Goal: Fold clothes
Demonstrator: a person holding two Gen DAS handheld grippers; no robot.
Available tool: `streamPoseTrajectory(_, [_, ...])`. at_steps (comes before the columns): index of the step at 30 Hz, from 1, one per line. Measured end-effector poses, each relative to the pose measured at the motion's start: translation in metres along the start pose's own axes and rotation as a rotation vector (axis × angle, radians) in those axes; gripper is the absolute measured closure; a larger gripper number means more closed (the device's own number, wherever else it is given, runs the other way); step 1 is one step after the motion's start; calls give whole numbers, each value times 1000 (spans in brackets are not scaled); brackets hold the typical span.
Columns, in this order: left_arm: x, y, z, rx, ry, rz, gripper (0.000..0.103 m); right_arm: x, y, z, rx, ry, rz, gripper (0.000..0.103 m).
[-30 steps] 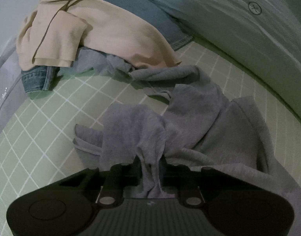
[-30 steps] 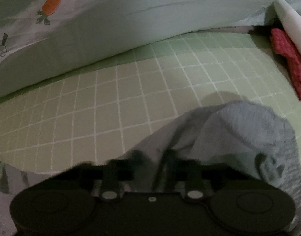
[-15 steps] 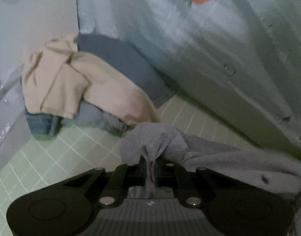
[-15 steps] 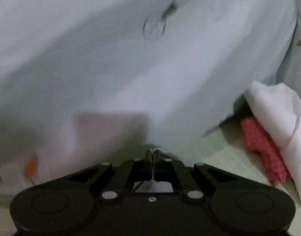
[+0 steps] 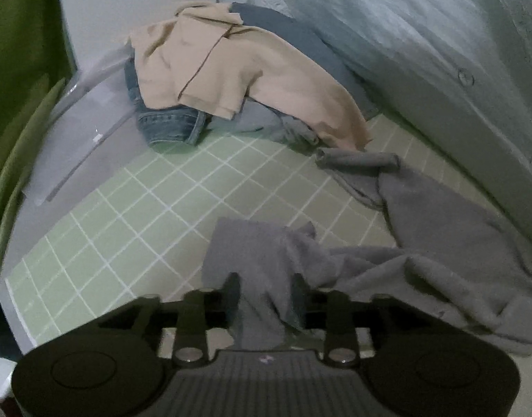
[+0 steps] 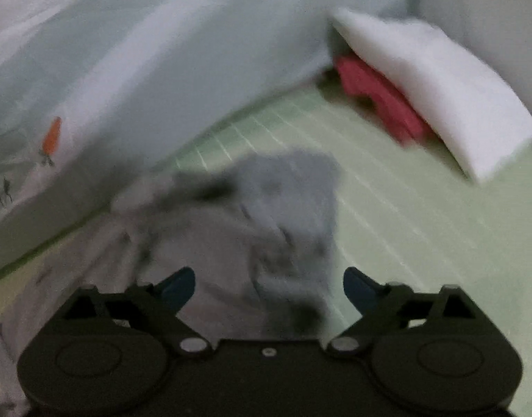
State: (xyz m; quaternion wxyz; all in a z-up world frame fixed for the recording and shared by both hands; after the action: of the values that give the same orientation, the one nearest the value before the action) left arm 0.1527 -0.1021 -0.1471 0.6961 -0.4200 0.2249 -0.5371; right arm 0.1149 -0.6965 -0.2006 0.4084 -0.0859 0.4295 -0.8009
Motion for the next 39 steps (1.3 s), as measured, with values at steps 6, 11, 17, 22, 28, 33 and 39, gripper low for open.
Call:
streamPoseTrajectory(6, [18,20,3,-42,-30,-63,39,11,14,-34,-117,89,-15,10])
streamPoseTrajectory(11, [19,38,2,-78,-64,-8,36,9,25,-44,-167,31,-52,40])
streamPoseTrajectory(17, [-1,53,-3,-134,-46,77,36,20,-15,2,24,-155,-105,95])
streamPoseTrajectory(22, [-9,56,-12,-169,-35,84,36,106,-42,60,189,-34,-361,93])
streamPoseTrajectory(28, [-2,44,-14,-144,-28,74,35,133,-37,31,104,71,-359,30])
streamPoseTrajectory(33, [4,37,-11,-117,-29,60,35,115,-28,0,28,201,-235,27])
streamPoseTrajectory(39, [7,42,-2,-108,-54,47,29,68,-5,-9,-30,111,-169,22])
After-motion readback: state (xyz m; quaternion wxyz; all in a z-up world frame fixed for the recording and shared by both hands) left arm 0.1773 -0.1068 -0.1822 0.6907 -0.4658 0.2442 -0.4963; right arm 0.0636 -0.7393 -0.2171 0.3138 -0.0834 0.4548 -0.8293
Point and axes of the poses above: each gripper's, at about its wrist camera, not at the fingertips, and y roughly the way its jaws point, x to its right, z to its top, the point moved 10 cm from there along y, roughly the way its jaws point, and after that the axes turned 1 degree about -z, right-handed, at the moved point
